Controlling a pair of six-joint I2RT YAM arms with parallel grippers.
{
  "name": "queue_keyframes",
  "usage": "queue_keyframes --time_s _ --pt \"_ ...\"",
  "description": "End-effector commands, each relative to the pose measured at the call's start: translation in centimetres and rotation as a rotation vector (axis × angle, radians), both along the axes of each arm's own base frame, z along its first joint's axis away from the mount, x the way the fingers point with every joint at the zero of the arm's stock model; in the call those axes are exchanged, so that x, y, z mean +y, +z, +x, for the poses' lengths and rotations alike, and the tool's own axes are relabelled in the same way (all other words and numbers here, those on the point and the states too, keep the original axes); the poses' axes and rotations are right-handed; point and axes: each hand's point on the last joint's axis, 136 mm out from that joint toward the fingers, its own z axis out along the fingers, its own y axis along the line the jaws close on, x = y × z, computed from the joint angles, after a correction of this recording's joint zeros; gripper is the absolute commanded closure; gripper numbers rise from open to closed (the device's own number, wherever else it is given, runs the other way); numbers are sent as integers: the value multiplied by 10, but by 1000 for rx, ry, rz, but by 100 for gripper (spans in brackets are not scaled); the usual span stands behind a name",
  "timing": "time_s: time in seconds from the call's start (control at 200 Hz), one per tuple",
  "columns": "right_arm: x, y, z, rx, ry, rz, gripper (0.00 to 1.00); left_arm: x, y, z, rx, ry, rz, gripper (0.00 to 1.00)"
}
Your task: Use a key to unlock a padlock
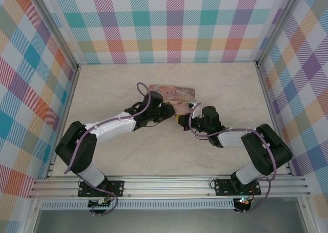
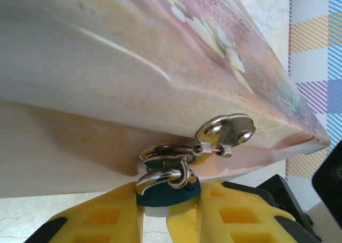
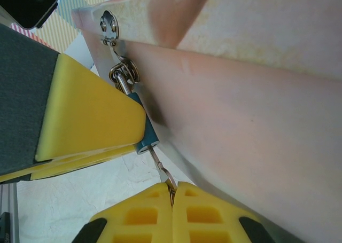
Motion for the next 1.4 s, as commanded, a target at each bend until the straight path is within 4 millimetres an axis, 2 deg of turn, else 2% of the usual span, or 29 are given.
queue_keyframes --time_s 0.0,0.31,0.535,0.76,1.115,1.25,1.395 --pt "6 21 8 -71 21 50 94 -8 26 -3 -30 -31 -70 73" --pt "12 31 11 -91 36 78 93 -12 27 -3 -20 -33 -94 73" --pt "19 45 11 -109 70 111 93 -12 17 -4 -7 -35 -82 73" --pt "24 49 13 -111 82 123 93 -14 14 -4 -1 -39 -82 73" --pt "30 72 22 -159 92 139 93 -13 -2 -7 25 -45 -61 73" --pt "28 55 21 -119 82 112 93 -13 -6 -5 23 -45 -50 73" --pt "18 16 15 -37 49 52 93 -9 -15 -2 21 -37 -17 71"
